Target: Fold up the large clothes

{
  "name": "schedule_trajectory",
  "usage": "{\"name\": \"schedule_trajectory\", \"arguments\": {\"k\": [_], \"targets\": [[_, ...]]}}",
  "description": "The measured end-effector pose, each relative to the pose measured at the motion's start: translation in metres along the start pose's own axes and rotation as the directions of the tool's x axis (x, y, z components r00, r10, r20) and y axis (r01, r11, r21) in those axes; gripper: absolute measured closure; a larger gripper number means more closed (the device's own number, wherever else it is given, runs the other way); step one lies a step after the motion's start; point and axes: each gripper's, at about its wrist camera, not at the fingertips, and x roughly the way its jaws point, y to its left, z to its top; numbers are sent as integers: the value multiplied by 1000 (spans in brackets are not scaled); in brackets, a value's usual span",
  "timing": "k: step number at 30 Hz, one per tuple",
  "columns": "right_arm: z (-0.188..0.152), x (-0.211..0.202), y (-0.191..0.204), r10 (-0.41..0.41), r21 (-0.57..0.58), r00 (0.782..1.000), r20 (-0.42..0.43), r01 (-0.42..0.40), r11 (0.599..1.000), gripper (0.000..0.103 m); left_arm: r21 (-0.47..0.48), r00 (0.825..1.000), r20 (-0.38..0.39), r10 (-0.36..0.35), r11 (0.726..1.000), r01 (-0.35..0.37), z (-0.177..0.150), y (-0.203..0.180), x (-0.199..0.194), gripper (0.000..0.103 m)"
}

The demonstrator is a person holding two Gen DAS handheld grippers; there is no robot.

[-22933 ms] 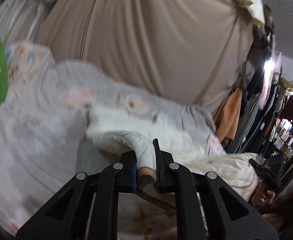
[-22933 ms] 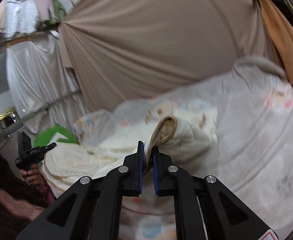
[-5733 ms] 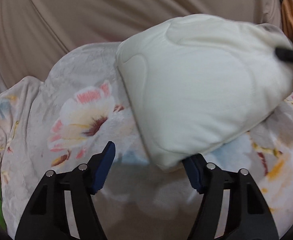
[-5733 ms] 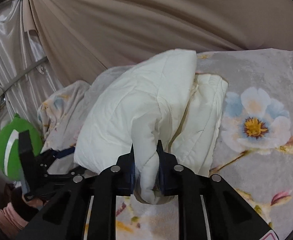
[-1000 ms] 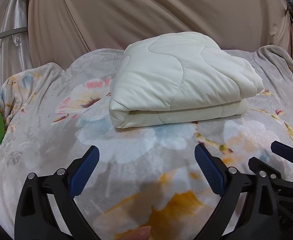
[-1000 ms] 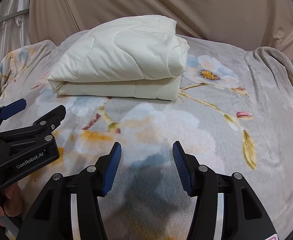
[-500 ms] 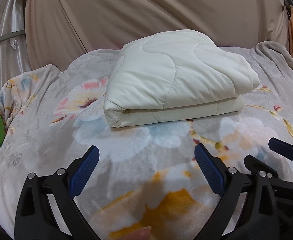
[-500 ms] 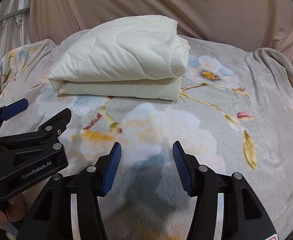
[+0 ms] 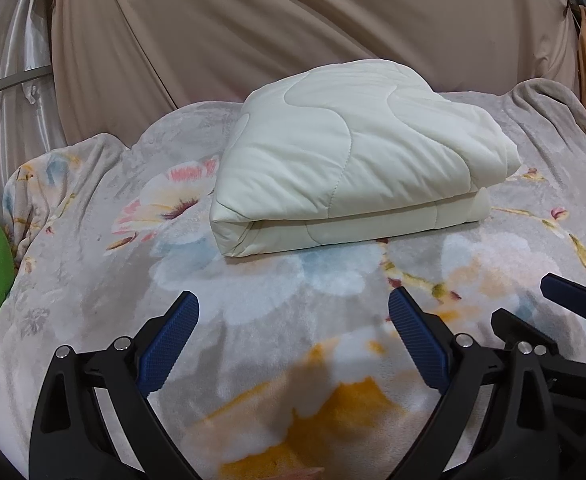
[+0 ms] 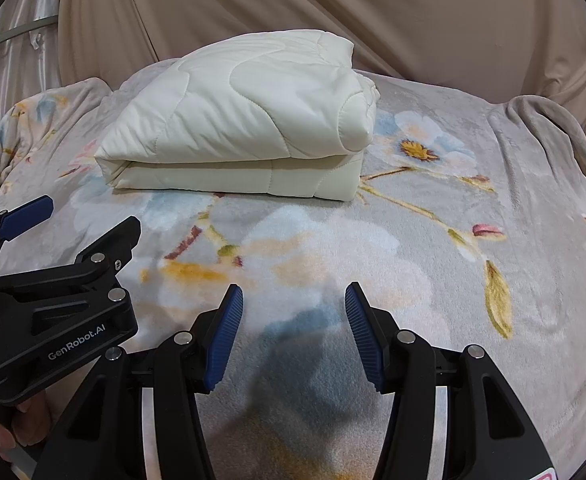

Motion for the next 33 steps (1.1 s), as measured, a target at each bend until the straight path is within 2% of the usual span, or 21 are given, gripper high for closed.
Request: {"name": "schedule_trajectory", "arguments": {"k": [26,33], "targets": [[0,0,-2,-9,-4,1000,-1,9,1000,50,3,1000,-1,3,1000,-3,0,-1,0,11],[0,-1,-2,-22,-10,1000,3,22,1000,50,16,1000,2,3,1000,-3,-1,-2,0,16]]}}
